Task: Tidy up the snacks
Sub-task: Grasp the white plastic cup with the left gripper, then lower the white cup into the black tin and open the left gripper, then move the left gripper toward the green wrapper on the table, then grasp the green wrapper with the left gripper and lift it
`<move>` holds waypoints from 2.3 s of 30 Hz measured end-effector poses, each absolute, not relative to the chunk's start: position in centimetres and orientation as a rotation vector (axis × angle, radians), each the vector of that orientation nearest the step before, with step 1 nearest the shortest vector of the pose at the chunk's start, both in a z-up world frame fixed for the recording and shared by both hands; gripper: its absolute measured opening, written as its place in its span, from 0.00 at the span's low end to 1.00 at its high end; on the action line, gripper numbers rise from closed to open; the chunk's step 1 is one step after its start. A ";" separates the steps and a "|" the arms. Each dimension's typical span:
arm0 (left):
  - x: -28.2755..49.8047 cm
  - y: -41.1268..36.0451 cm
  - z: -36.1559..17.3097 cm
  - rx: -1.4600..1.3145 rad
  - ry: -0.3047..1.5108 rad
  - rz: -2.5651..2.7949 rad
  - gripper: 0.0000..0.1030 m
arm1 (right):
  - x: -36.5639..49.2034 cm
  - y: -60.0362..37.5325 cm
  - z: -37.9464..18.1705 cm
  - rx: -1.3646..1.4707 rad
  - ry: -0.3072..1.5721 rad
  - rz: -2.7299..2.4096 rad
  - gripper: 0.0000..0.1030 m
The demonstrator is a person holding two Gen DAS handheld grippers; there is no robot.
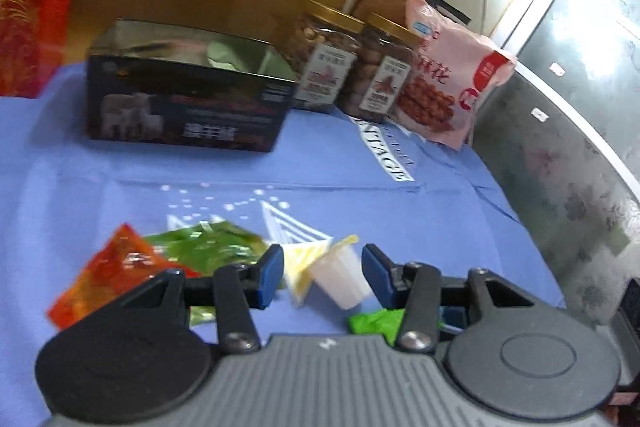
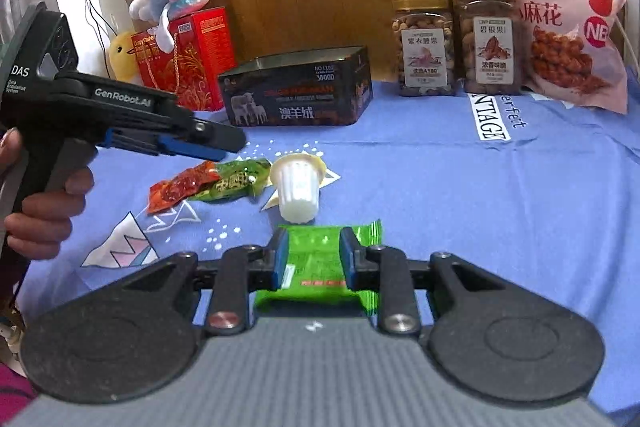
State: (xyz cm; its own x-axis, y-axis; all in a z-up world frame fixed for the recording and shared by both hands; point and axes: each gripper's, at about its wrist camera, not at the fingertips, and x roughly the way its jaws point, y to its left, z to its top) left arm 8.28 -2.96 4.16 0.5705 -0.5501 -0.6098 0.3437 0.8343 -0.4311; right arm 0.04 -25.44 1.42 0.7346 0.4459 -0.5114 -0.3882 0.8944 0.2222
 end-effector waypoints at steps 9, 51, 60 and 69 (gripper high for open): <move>9.9 -5.2 3.3 -0.227 0.837 -0.492 0.47 | 4.9 -21.4 0.8 -0.039 0.616 0.550 0.39; 9.6 -1.6 2.6 -0.368 0.905 -0.651 0.45 | 4.4 -32.5 -0.2 0.350 0.708 0.522 0.49; 6.6 -5.2 -1.4 -0.426 1.005 -0.730 0.44 | 0.2 -28.9 -1.6 0.321 0.696 0.533 0.43; 5.9 -1.7 1.3 -0.419 0.901 -0.627 0.31 | 0.7 -24.2 -0.1 0.152 0.610 0.530 0.36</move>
